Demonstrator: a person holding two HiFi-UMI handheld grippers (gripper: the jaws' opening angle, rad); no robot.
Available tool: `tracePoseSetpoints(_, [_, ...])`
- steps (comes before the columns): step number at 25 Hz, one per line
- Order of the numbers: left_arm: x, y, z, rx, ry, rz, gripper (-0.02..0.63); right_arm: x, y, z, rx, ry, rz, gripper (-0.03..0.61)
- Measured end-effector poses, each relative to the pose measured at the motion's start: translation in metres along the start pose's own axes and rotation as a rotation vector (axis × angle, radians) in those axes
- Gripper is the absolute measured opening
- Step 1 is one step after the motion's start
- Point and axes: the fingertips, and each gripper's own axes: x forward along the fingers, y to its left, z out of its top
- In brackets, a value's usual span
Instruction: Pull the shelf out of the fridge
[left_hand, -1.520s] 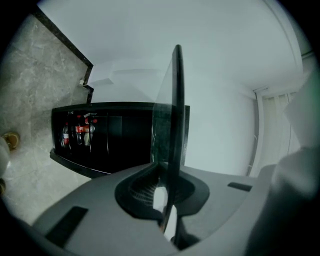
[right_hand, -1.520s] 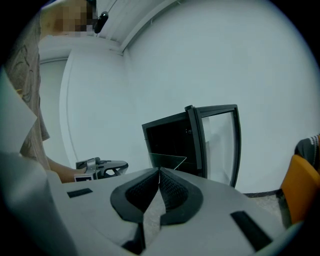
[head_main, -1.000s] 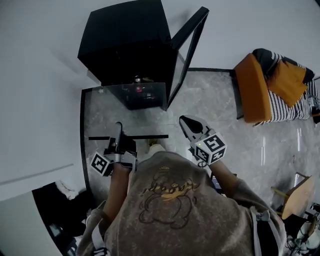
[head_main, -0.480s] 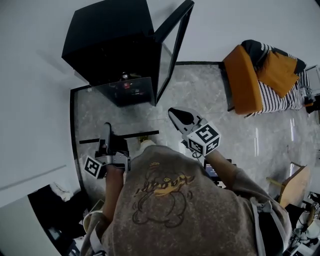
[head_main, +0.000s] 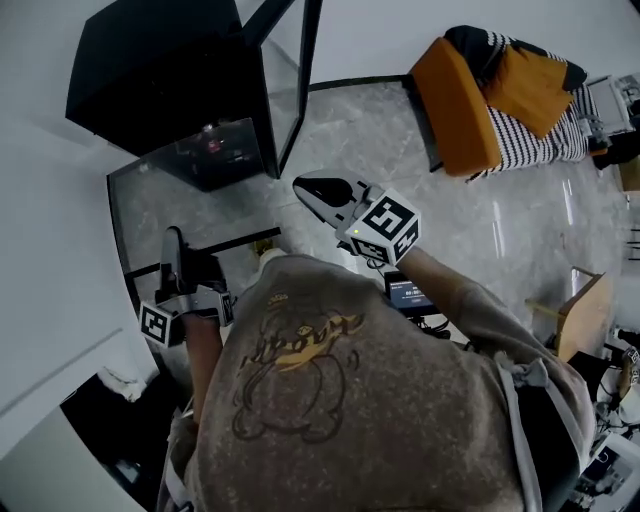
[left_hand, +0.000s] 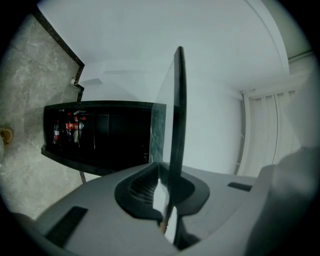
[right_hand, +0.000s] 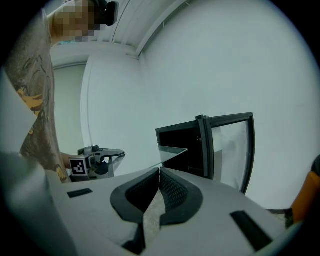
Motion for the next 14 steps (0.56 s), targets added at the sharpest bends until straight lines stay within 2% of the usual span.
tracePoseSetpoints(14, [-0.009,0.016,0.004,-0.001,-0.029,0.025,0.023,-0.004,0.004,-0.013,-0.015,0.086,0.065,0.021])
